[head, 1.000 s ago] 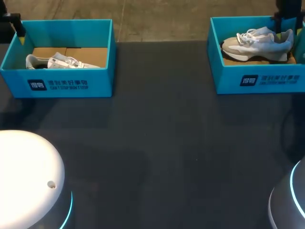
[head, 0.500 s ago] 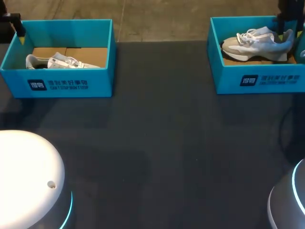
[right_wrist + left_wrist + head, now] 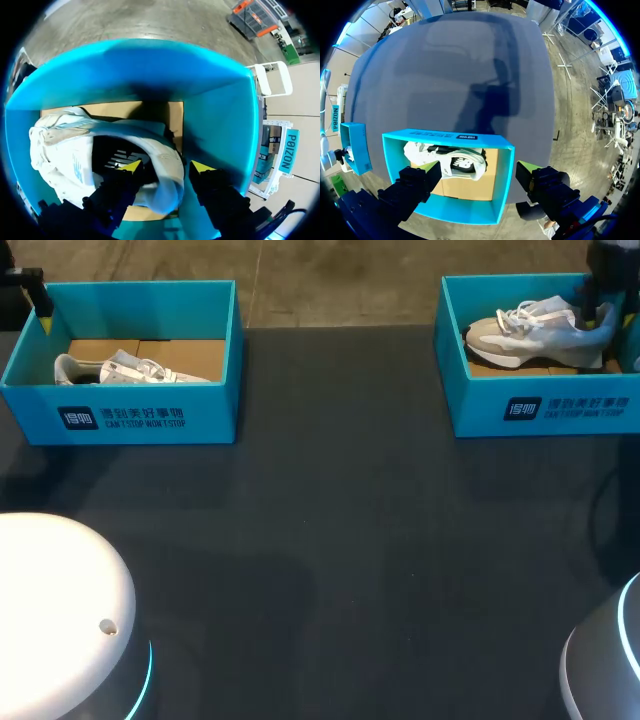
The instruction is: Take the shoe out of the shoebox, open the shoe tongue, remove and reinsert the insole, then place the shoe into the shoebox
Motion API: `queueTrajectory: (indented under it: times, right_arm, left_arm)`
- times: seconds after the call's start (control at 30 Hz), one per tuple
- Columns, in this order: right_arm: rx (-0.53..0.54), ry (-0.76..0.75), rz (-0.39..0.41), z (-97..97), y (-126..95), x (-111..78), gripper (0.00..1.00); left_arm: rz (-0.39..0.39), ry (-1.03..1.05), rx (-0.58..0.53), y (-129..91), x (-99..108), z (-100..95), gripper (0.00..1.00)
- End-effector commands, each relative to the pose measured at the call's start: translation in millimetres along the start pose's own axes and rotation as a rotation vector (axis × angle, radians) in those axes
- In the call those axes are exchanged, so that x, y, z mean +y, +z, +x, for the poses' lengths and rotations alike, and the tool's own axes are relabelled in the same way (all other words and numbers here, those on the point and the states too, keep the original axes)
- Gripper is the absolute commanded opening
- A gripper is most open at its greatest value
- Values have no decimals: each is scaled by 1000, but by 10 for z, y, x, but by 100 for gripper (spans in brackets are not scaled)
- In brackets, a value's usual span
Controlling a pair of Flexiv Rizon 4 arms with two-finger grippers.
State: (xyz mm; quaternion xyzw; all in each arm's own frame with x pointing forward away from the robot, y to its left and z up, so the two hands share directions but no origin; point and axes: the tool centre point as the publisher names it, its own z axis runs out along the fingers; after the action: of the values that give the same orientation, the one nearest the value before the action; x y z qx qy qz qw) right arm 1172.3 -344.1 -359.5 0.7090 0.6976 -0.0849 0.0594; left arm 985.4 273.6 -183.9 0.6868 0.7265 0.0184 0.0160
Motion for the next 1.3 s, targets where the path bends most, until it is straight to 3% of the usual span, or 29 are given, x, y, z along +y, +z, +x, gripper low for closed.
queueTrajectory:
  times: [0.03,0.47,0.63,0.83,1.03,1.3]
  right_arm:
    - [2,-6,121,6,81,121,57]
    - [6,-12,147,42,173,111,59]
    - [3,-16,150,84,170,78,54]
    - [-4,-28,137,161,108,20,56]
    - [-4,-36,141,222,127,-5,67]
    - [-2,-15,144,193,126,13,62]
  left_arm:
    - [-2,0,2,0,-9,0,100]
    - [-2,0,2,0,-9,0,100]
    - [-2,0,2,0,-9,0,100]
    - [-2,0,2,0,-9,0,100]
    - [-2,0,2,0,-9,0,100]
    - [-2,0,2,0,-9,0,100]
